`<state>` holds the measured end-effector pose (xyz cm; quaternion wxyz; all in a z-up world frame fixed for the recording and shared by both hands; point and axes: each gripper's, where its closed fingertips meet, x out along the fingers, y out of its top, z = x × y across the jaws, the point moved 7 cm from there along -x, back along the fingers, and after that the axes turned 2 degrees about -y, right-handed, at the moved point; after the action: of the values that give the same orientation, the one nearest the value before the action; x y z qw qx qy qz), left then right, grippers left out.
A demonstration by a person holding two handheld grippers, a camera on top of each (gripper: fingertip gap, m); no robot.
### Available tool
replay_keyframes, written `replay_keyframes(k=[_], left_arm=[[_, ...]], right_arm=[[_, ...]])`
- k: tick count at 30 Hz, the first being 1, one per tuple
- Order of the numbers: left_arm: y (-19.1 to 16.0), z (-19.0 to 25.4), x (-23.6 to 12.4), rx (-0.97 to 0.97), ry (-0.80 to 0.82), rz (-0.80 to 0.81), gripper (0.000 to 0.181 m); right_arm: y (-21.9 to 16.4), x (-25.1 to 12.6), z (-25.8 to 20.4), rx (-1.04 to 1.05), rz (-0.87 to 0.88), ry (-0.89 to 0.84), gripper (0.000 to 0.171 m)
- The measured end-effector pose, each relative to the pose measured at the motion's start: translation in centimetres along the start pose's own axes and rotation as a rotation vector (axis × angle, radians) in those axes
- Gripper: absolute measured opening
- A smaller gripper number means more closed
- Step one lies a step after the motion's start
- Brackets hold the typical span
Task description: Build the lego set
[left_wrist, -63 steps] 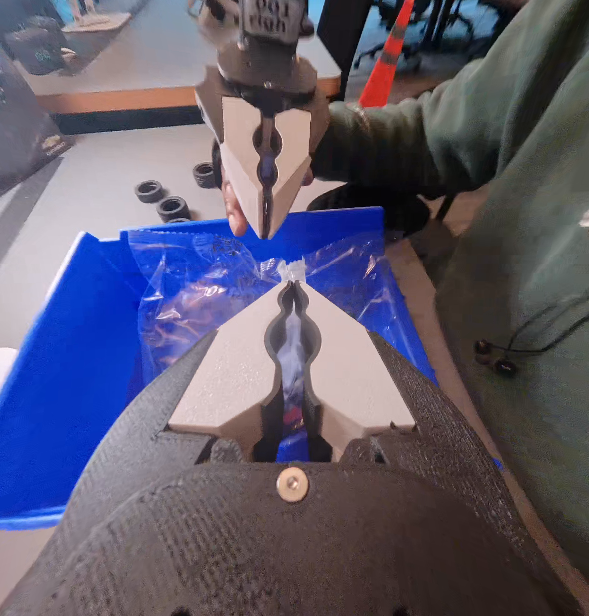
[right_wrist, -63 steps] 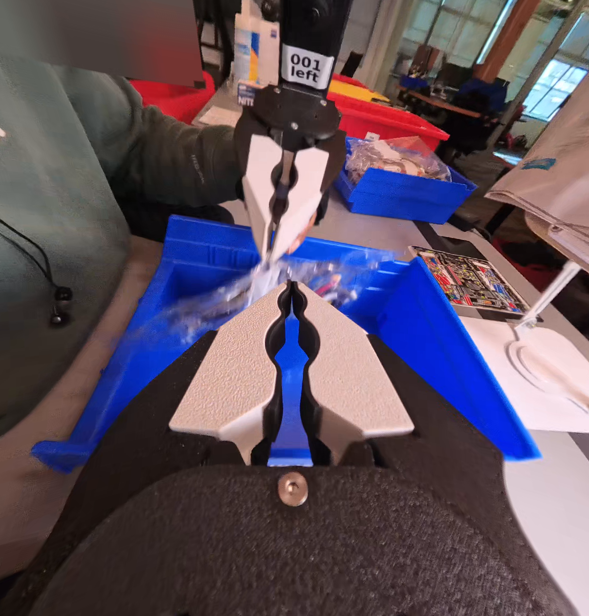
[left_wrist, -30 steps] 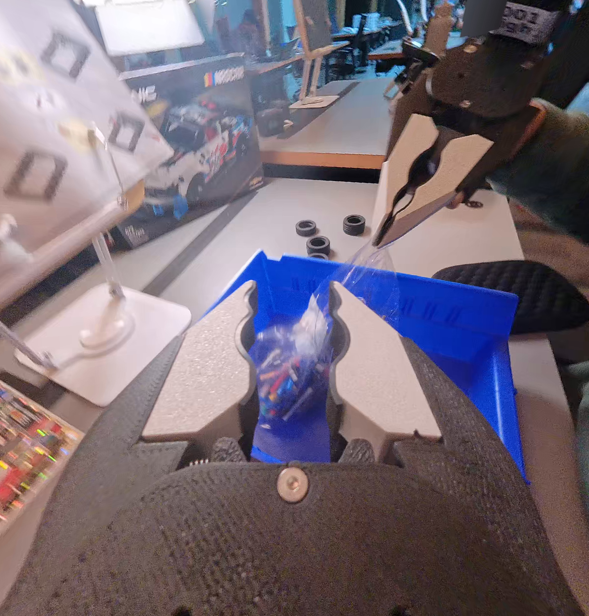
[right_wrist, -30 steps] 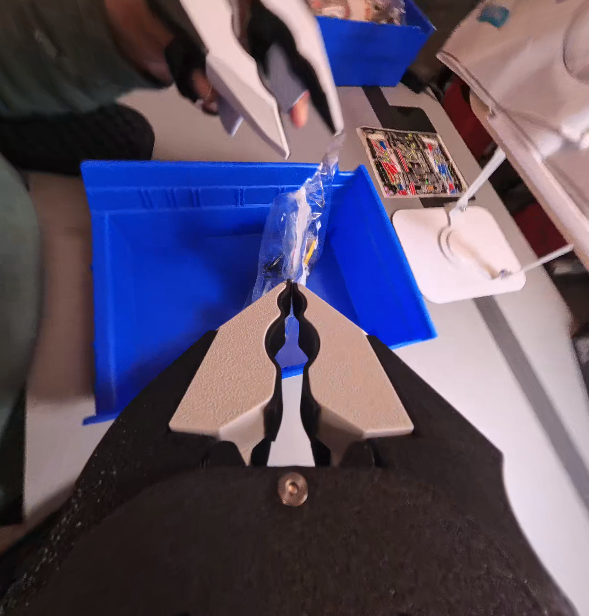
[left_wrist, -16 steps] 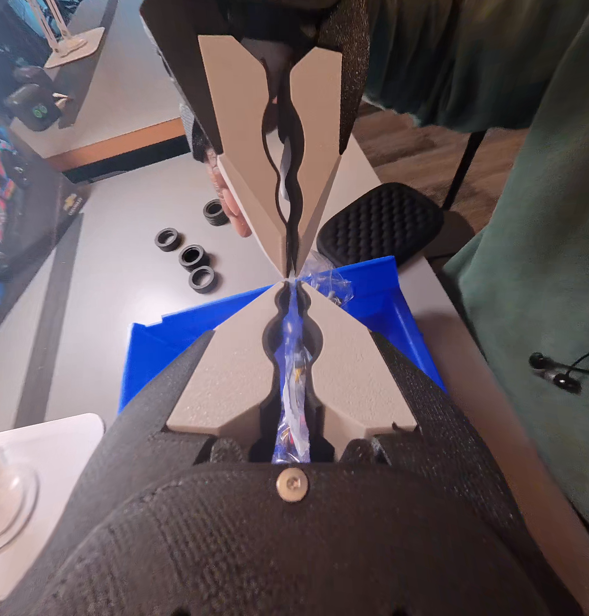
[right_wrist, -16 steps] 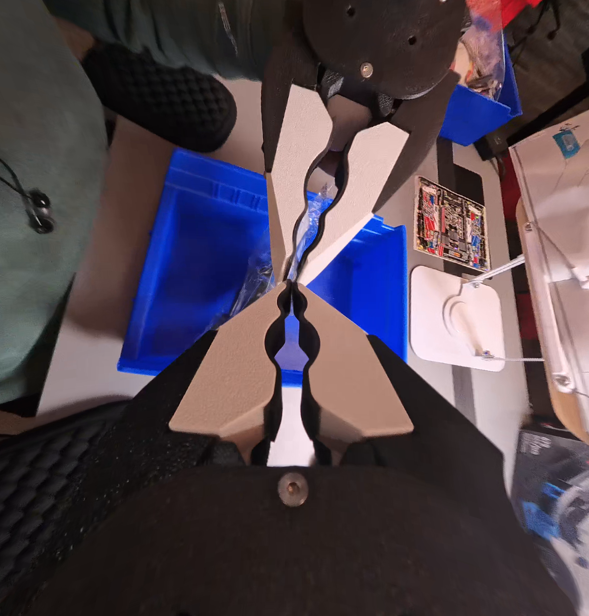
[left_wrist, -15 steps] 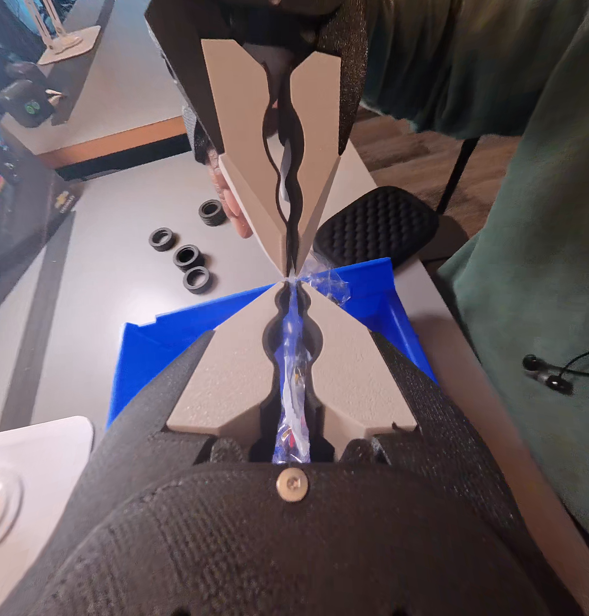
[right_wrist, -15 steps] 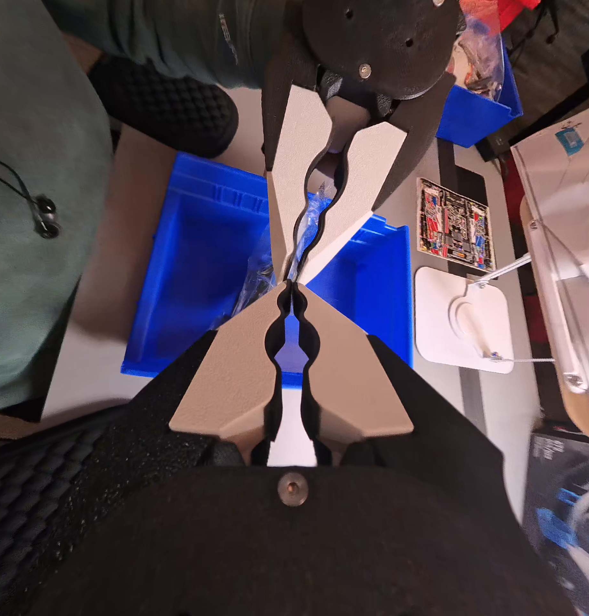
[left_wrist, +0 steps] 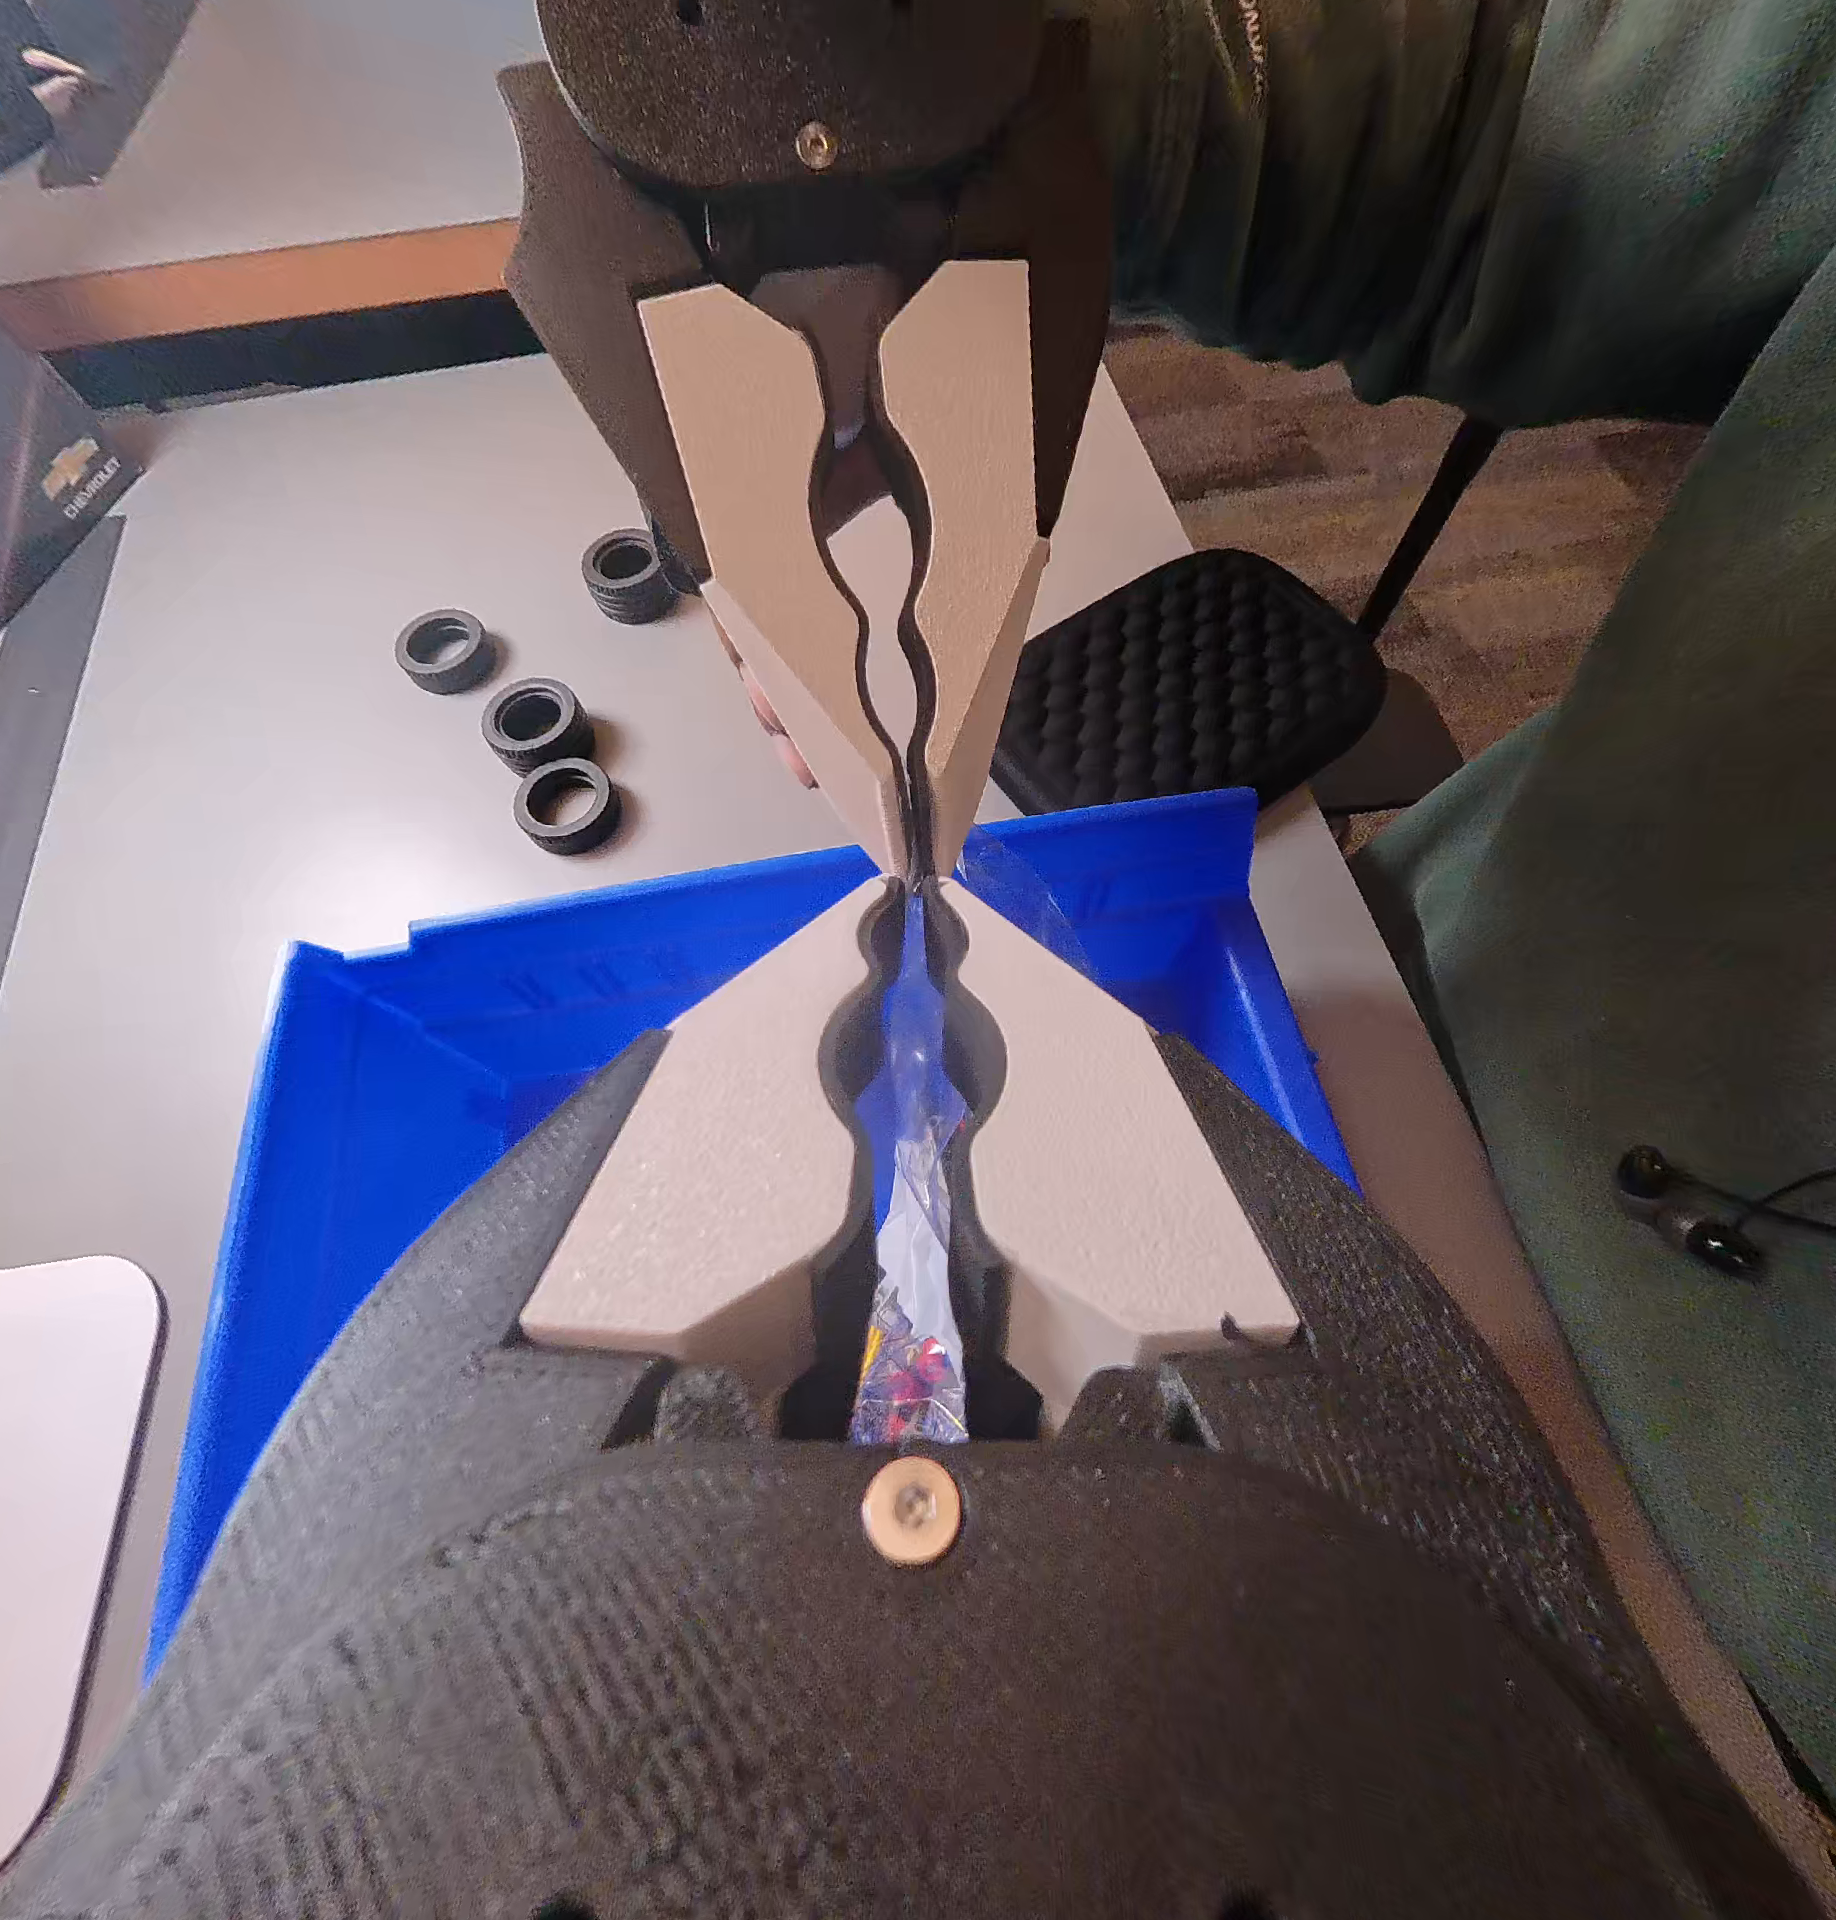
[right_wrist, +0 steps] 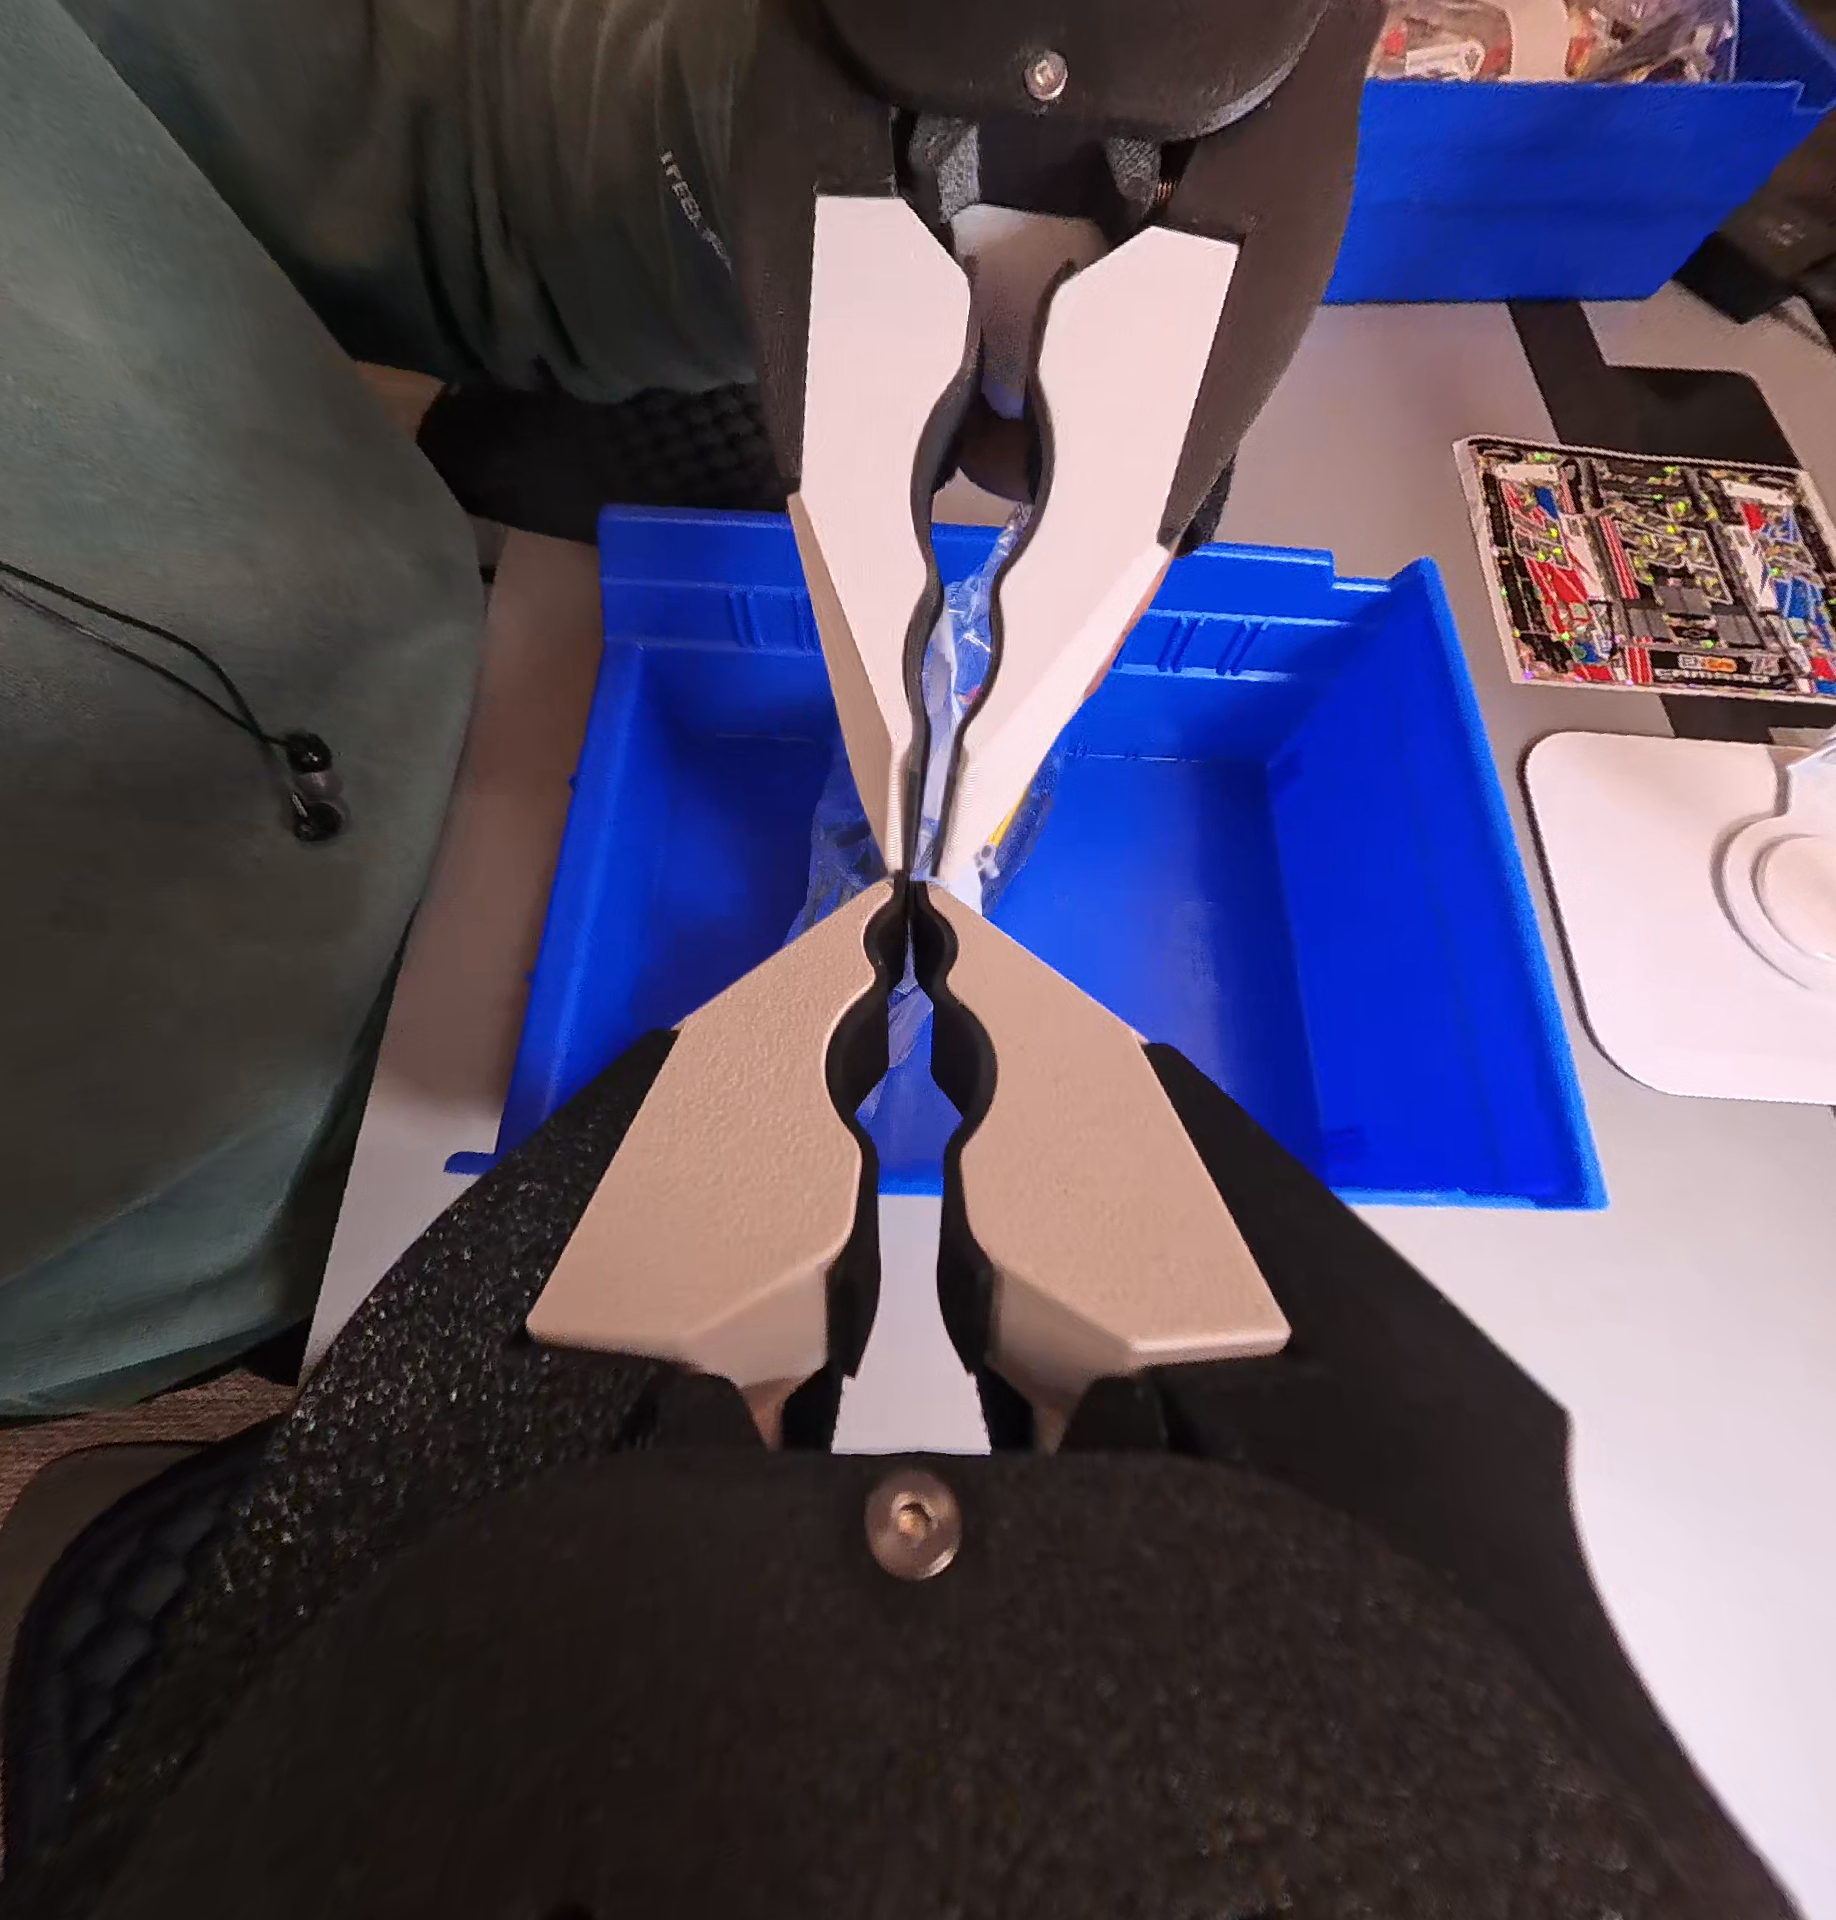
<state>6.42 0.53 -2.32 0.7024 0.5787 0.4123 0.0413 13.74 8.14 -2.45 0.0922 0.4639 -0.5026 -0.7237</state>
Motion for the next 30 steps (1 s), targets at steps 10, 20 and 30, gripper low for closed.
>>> replay_keyframes(k=[10,20,30], left_arm=[[0.7,-0.9,0.4,-0.076,-0.031,-0.061,0.000],[0.9,-0.8,0.4,-0.104,-0.042,-0.071,0.000],[-0.3,-2.4,-0.5,-0.487,-0.347,0.068,0.000]], right_arm=[[0.5,-1.1,-0.4,-0.080,-0.042,-0.133,0.013],[1.0,-1.0,-0.6,-0.162,-0.067,-0.187,0.000],[1.3,0.3,-3.2,-0.810,-0.205,-0.589,0.000]])
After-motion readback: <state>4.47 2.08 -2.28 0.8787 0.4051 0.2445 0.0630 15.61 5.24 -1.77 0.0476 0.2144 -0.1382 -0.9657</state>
